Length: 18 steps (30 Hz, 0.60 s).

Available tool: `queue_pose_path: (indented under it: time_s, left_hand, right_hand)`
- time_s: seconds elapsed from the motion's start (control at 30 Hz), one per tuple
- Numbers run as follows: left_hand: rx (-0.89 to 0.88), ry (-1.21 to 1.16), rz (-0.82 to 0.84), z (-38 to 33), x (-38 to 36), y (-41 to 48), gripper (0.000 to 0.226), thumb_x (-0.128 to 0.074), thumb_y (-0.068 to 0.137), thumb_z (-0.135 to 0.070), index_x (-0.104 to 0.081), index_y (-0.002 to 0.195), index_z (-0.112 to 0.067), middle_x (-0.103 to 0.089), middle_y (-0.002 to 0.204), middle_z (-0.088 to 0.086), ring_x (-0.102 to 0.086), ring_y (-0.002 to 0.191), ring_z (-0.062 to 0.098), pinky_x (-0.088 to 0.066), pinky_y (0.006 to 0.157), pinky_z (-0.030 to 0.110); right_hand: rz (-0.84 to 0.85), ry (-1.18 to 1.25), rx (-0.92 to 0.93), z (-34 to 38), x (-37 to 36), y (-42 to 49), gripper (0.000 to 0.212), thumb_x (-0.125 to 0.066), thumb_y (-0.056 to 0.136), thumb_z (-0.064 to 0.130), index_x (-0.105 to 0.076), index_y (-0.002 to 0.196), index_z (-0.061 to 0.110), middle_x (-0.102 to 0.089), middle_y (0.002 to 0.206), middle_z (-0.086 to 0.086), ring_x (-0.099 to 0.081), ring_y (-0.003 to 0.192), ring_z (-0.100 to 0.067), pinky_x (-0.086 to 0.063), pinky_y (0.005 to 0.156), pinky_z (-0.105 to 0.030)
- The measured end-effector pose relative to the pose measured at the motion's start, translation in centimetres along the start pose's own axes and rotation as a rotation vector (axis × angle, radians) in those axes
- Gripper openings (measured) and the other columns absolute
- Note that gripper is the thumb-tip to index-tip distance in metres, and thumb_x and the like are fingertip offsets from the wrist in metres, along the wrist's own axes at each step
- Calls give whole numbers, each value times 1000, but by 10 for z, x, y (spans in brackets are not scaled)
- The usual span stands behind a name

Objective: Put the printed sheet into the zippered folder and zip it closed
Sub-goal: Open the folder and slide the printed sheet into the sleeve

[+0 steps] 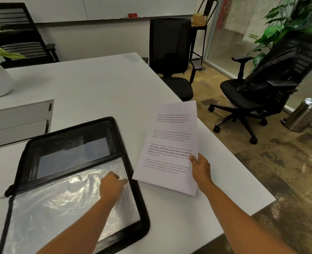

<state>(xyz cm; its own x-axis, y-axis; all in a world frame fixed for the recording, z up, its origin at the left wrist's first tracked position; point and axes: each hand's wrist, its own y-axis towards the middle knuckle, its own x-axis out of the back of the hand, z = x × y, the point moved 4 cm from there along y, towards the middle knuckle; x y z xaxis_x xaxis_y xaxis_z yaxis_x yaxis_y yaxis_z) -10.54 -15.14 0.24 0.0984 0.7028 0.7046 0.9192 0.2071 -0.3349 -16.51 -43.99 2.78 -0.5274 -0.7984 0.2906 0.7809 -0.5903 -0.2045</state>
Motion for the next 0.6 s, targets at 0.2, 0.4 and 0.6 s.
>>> queue_pose_path:
  time_s: [0.2, 0.4, 0.6]
  left_hand:
    - [-9, 134, 86, 0, -4, -7, 47, -82, 65, -31, -49, 90, -9, -54, 81, 4, -52, 74, 18, -37, 57, 25]
    - [-10, 65, 30, 4, 0, -7, 24, -78, 72, -21, -62, 82, -6, -61, 78, 6, -54, 69, 19, -40, 62, 27]
    - [49, -44, 18, 5, 6, -9, 10, -66, 74, -4, -66, 64, -3, -57, 57, 6, -52, 53, 18, -39, 50, 20]
  right_hand:
    - [-19, 21, -23, -1, -3, -5, 31, -44, 96, 19, -51, 123, 6, -60, 121, -16, -59, 107, -32, -50, 93, -48]
    - [-21, 28, -21, 1, -6, -7, 31, -43, 96, 19, -51, 123, 7, -60, 120, -15, -59, 106, -31, -51, 92, -47]
    - [-17, 30, -23, 0, -8, -10, 30, -43, 96, 19, -51, 123, 8, -61, 120, -15, -59, 104, -30, -52, 89, -43]
